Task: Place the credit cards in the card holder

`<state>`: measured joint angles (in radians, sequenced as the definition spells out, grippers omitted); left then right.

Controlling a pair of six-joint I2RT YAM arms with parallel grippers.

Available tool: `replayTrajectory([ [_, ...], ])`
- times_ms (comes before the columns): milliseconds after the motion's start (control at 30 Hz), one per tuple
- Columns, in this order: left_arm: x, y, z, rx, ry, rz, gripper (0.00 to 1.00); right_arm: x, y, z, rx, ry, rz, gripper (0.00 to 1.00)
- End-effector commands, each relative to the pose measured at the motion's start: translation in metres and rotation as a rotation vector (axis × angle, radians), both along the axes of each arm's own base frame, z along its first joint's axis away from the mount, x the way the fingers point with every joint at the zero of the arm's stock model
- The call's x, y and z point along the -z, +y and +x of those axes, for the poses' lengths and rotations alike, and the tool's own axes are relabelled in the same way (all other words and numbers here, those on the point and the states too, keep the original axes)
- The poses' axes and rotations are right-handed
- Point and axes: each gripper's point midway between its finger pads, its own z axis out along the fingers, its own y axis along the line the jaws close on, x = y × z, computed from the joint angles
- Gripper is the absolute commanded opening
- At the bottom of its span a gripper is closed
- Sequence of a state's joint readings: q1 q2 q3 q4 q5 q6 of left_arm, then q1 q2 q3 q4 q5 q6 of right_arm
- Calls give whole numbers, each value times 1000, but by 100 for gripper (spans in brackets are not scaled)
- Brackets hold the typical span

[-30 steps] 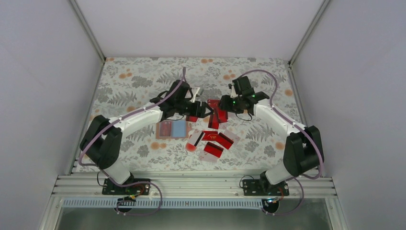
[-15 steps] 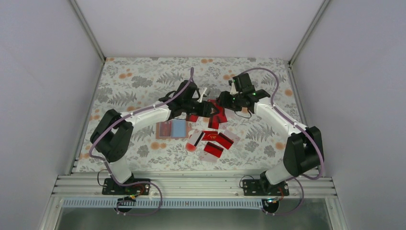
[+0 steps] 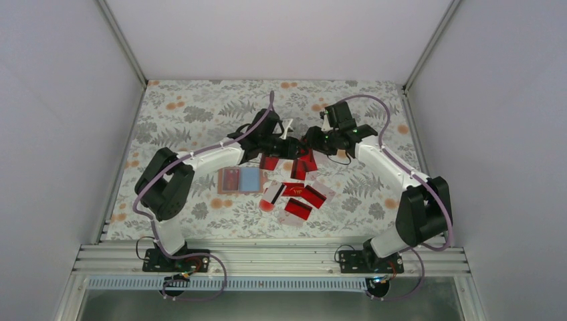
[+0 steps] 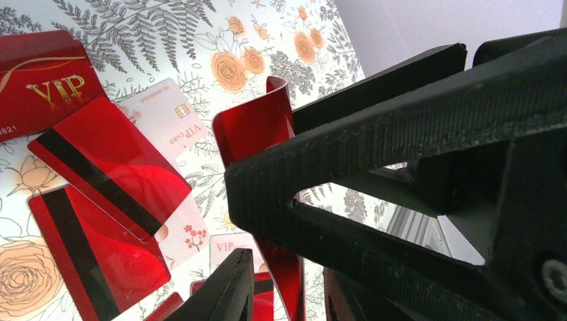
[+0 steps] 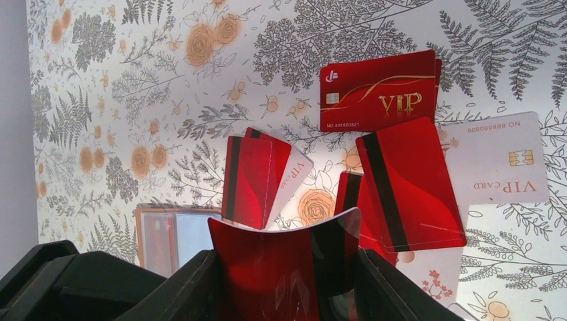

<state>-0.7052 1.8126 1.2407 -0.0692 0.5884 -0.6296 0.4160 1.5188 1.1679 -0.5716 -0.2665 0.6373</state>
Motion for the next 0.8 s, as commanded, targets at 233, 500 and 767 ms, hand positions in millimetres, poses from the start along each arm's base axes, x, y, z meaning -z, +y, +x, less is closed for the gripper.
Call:
replayTrajectory([
  [233, -20, -10, 8, -4, -23, -63, 2, -32, 8, 3, 1, -68, 57, 39],
  [500, -23, -8, 8, -12, -20, -60, 2, -41, 2, 4, 6, -101, 30, 63],
  [767, -35, 19, 0, -52, -100, 17, 2, -67, -14, 9, -17, -222, -83, 84],
])
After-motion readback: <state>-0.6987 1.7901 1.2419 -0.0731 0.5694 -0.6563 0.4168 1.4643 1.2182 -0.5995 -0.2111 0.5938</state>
